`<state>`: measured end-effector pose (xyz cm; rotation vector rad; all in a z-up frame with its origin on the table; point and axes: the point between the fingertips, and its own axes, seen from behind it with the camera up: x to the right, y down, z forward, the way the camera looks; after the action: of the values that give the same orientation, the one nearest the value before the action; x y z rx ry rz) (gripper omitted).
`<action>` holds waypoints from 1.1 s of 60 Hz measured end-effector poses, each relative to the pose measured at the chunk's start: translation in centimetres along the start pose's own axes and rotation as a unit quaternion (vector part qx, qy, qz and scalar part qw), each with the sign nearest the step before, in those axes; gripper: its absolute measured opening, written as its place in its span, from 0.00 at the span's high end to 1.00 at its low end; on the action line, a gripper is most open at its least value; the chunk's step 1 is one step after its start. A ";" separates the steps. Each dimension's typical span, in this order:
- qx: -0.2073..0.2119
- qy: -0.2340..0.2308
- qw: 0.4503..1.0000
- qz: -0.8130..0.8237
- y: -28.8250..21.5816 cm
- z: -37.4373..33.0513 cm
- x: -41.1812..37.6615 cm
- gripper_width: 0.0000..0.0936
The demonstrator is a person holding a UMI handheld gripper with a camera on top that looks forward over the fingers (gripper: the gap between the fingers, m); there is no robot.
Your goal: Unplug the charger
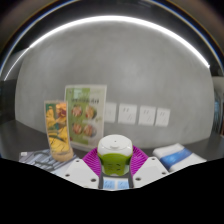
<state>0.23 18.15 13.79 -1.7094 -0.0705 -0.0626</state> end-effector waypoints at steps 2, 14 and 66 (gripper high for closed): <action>0.036 0.020 0.999 -0.024 -3.7 -0.8 1.1 0.65; 0.078 0.082 0.993 -0.030 -12.2 -6.2 8.8 0.65; -0.227 0.014 0.974 0.023 13.3 1.1 32.6 0.32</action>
<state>33.84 17.77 3.21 -2.1658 0.0069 -0.0732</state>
